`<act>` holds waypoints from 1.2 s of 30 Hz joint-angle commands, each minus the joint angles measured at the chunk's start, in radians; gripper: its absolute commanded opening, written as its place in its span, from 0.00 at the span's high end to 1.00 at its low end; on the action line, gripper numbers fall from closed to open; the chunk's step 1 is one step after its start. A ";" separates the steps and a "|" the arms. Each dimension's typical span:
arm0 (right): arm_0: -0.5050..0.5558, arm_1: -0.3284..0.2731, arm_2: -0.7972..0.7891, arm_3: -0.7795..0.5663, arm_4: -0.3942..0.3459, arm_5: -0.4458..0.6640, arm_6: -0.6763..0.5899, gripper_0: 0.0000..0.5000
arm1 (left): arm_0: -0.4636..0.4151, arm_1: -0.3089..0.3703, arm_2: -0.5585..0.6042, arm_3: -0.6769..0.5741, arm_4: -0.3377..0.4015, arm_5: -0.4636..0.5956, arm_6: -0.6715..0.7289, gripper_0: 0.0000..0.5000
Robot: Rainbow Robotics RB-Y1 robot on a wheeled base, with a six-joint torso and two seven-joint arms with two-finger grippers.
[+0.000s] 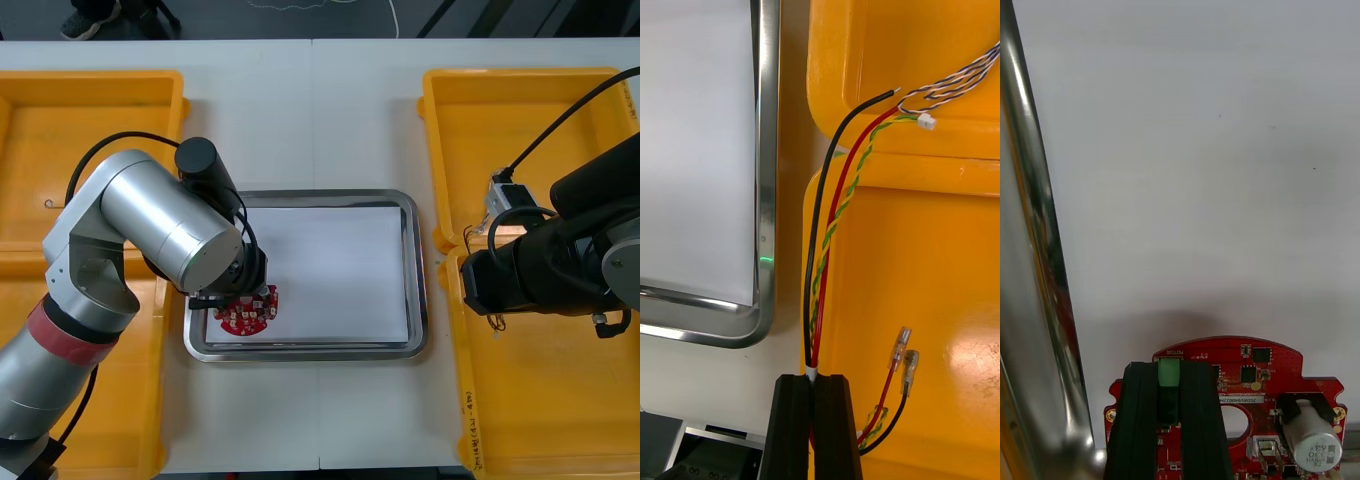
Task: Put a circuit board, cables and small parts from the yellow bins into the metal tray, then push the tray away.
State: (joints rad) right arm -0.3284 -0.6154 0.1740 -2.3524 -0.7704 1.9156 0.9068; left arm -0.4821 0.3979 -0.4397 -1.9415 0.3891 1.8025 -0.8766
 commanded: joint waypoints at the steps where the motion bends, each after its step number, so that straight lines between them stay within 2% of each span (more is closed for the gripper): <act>1: -0.012 -0.018 0.013 -0.031 0.008 0.004 -0.019 1.00 | -0.020 -0.021 -0.022 -0.004 -0.026 -0.034 -0.022 1.00; 12: -0.012 -0.018 0.013 -0.031 0.008 0.004 -0.019 1.00 | 0.011 -0.021 -0.024 -0.002 -0.053 -0.058 -0.044 1.00; 15: -0.012 -0.018 0.013 -0.031 0.008 0.004 -0.019 1.00 | 0.013 -0.021 -0.024 -0.004 -0.058 -0.060 -0.048 0.92; 20: -0.012 -0.020 0.013 -0.031 0.008 0.004 -0.019 1.00 | 0.013 -0.021 -0.022 -0.002 -0.056 -0.058 -0.061 0.29; 21: -0.012 -0.020 0.013 -0.031 0.008 0.004 -0.019 1.00 | 0.013 -0.021 -0.024 -0.002 -0.058 -0.058 -0.061 0.24; 23: -0.012 -0.020 0.013 -0.031 0.008 0.004 -0.017 1.00 | 0.013 -0.021 -0.024 -0.004 -0.056 -0.054 -0.065 0.01; 28: -0.012 -0.021 0.013 -0.031 0.008 0.004 -0.017 1.00 | 0.011 -0.021 -0.017 -0.017 -0.056 -0.040 -0.068 0.00; 36: -0.012 -0.023 0.013 -0.030 0.006 0.004 -0.005 1.00 | 0.010 -0.021 0.050 -0.116 -0.049 0.089 -0.076 0.00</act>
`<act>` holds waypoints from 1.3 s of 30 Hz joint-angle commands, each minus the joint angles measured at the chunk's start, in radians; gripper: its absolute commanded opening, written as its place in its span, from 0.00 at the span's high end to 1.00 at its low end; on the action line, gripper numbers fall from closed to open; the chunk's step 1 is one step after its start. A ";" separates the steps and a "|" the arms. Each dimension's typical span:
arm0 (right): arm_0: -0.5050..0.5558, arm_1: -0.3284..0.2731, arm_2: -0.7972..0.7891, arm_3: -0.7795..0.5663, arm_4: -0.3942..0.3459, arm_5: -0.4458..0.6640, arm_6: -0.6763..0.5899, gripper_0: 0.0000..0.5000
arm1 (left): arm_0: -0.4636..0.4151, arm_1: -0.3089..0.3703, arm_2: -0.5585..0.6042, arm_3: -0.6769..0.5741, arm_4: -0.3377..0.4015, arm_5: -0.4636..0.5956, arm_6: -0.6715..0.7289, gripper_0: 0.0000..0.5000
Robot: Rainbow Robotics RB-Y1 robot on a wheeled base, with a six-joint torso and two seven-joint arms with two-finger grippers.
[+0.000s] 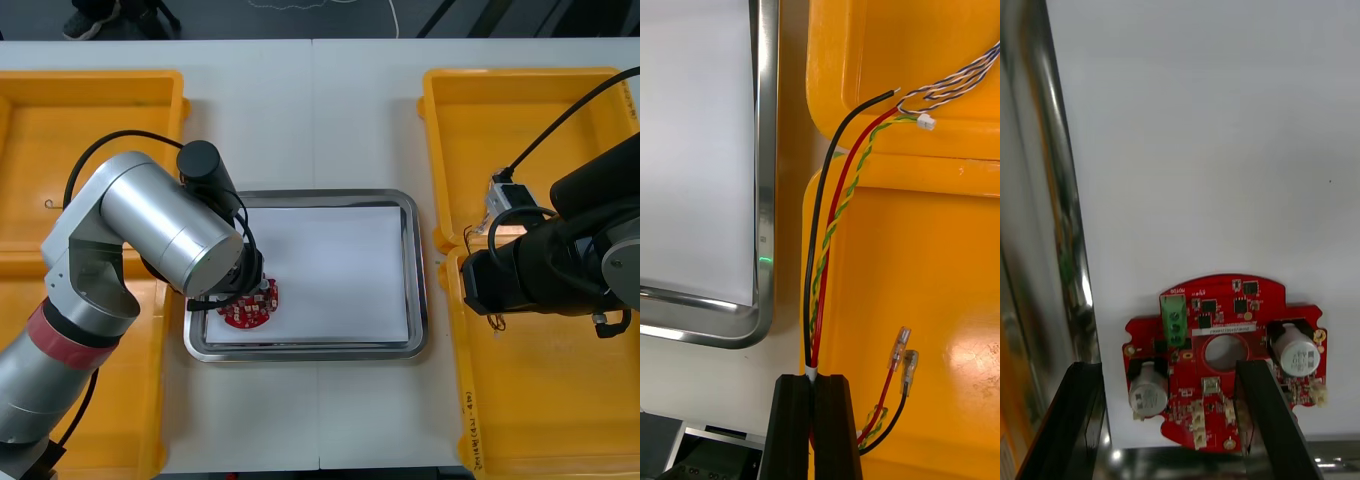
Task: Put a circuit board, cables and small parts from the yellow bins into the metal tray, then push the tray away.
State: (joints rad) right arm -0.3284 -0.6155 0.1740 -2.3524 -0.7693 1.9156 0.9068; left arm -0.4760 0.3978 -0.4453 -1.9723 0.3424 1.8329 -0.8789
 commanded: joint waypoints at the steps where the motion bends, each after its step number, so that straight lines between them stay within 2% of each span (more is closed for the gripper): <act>1: -0.012 -0.023 0.013 -0.031 0.004 0.004 -0.002 1.00 | 0.004 -0.020 0.069 -0.100 0.001 0.081 -0.074 0.00; 10: -0.021 -0.035 0.013 -0.031 -0.038 0.004 0.038 1.00 | -0.030 -0.016 0.171 -0.189 0.029 0.087 -0.071 0.00; 14: -0.050 -0.035 0.027 -0.031 -0.082 0.004 0.066 1.00 | -0.032 0.004 0.212 -0.229 0.029 0.087 -0.058 0.00; 16: -0.069 -0.036 0.053 -0.031 -0.081 0.004 0.087 1.00 | -0.038 0.019 0.229 -0.244 0.032 0.087 -0.052 0.00; 20: -0.098 -0.038 0.125 -0.030 -0.031 0.004 0.165 1.00 | -0.059 0.070 0.263 -0.260 0.076 0.087 -0.035 0.00; 25: -0.138 -0.032 0.185 -0.011 -0.021 0.004 0.238 1.00 | -0.081 0.157 0.303 -0.258 0.167 0.087 -0.014 0.00; 30: -0.172 0.003 0.213 0.027 -0.004 0.004 0.363 1.00 | -0.092 0.251 0.361 -0.260 0.259 0.087 -0.009 0.00; 34: -0.193 0.033 0.234 0.059 0.019 0.004 0.445 1.00 | -0.098 0.302 0.402 -0.255 0.296 0.087 -0.008 0.00; 39: -0.236 0.065 0.303 0.111 0.073 0.004 0.544 1.00 | -0.121 0.383 0.442 -0.195 0.368 0.087 -0.019 0.00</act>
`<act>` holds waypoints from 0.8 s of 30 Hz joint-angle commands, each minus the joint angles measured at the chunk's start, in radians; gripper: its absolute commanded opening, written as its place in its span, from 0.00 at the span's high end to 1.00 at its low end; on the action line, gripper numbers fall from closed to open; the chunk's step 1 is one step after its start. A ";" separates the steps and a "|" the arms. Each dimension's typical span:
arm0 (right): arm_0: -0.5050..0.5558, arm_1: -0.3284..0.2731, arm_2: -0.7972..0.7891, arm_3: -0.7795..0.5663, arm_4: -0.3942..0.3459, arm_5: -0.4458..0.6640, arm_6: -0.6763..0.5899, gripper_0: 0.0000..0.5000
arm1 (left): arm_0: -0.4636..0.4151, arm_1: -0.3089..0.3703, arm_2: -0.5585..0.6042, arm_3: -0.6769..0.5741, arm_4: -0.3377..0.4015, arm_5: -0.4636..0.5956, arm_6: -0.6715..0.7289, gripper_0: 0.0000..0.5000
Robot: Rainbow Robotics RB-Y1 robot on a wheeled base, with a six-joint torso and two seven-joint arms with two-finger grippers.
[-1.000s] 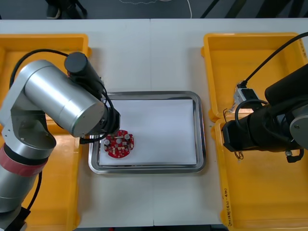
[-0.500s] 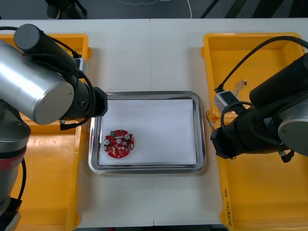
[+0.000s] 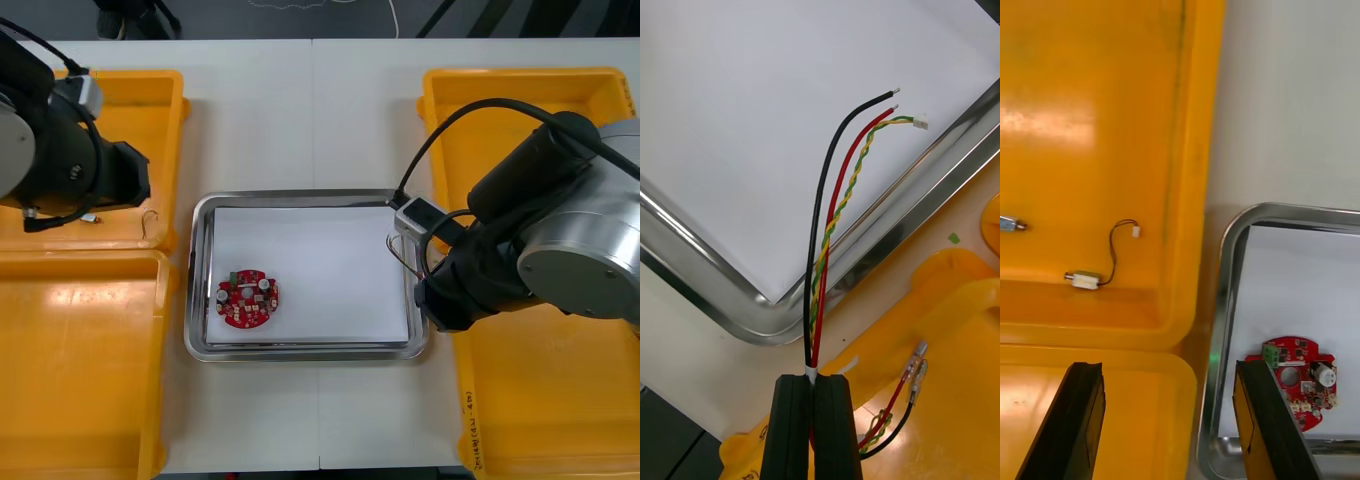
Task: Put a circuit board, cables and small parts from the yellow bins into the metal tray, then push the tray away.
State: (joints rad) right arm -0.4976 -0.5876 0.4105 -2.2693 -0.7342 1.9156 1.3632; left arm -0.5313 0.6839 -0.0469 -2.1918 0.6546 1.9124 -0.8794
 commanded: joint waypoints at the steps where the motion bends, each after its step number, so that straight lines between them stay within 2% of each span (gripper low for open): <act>1: -0.072 0.040 0.074 0.034 0.041 -0.001 0.096 1.00 | -0.072 0.109 0.045 0.035 0.066 0.007 -0.018 0.00; 4: -0.099 0.060 0.123 0.068 0.053 -0.038 0.129 1.00 | -0.110 0.171 0.045 0.110 0.126 0.007 -0.024 0.00; 10: -0.157 0.089 0.212 0.094 0.076 -0.076 0.135 1.00 | -0.156 0.235 0.045 0.234 0.174 0.007 -0.064 0.00; 24: -0.196 0.114 0.387 0.157 0.180 -0.222 0.188 1.00 | -0.183 0.235 0.094 0.517 0.082 0.007 -0.260 0.00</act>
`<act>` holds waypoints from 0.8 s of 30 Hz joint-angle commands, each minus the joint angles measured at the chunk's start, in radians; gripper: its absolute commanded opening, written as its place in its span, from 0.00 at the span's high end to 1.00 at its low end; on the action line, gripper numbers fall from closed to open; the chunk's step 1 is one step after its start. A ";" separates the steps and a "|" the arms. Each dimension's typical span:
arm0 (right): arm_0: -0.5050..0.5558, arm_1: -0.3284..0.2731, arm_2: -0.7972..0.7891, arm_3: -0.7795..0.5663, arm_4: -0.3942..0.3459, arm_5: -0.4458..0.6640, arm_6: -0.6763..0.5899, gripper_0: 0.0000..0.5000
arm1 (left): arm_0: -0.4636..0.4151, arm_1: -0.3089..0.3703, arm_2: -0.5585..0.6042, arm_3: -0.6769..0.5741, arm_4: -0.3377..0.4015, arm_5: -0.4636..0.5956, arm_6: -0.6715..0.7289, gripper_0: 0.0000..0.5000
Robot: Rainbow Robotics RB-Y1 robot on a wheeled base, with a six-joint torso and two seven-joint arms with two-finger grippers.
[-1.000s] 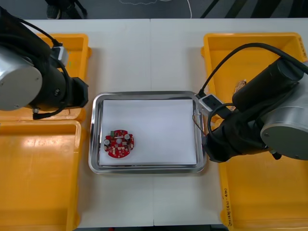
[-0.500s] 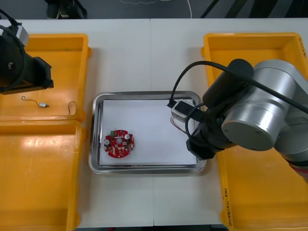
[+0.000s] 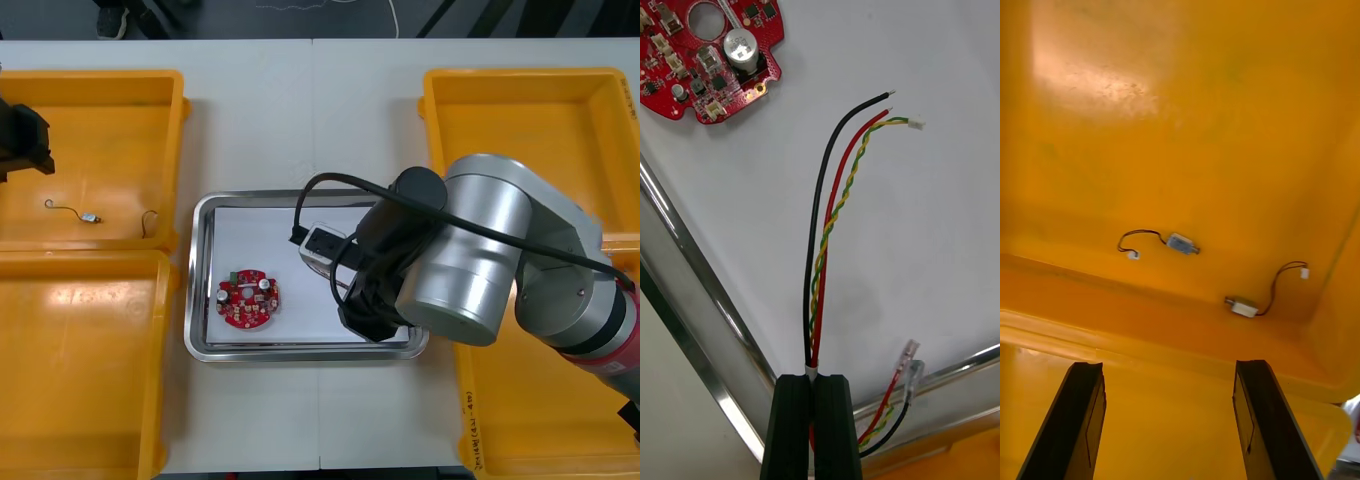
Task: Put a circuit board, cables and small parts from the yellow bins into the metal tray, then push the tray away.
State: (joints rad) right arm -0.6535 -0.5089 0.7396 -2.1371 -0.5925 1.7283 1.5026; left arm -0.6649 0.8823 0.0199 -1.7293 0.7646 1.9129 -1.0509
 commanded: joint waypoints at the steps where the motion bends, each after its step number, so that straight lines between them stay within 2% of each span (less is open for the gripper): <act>1: -0.043 0.041 0.072 0.037 0.056 -0.044 0.056 1.00 | -0.051 0.037 0.028 0.076 -0.033 0.007 -0.104 0.00; 5: -0.052 0.064 0.113 0.077 0.112 -0.065 0.123 1.00 | -0.051 0.037 0.023 0.140 -0.039 -0.011 -0.133 0.00; 9: -0.057 0.085 0.113 0.121 0.115 -0.085 0.180 1.00 | -0.056 0.034 0.002 0.180 -0.039 -0.069 -0.138 0.00; 15: -0.063 0.108 0.123 0.184 0.123 -0.121 0.275 1.00 | -0.104 -0.025 -0.044 0.258 -0.079 -0.123 -0.161 0.00; 20: -0.083 0.107 0.169 0.227 0.131 -0.158 0.284 1.00 | -0.111 -0.088 -0.041 0.272 -0.143 -0.180 -0.175 0.00; 24: -0.098 0.104 0.205 0.253 0.138 -0.185 0.288 1.00 | -0.116 -0.115 -0.038 0.320 -0.154 -0.222 -0.181 0.00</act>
State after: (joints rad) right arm -0.7015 -0.4204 0.8991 -1.8885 -0.4646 1.5656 1.7766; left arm -0.7291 0.7954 -0.0212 -1.4387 0.6250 1.7208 -1.1367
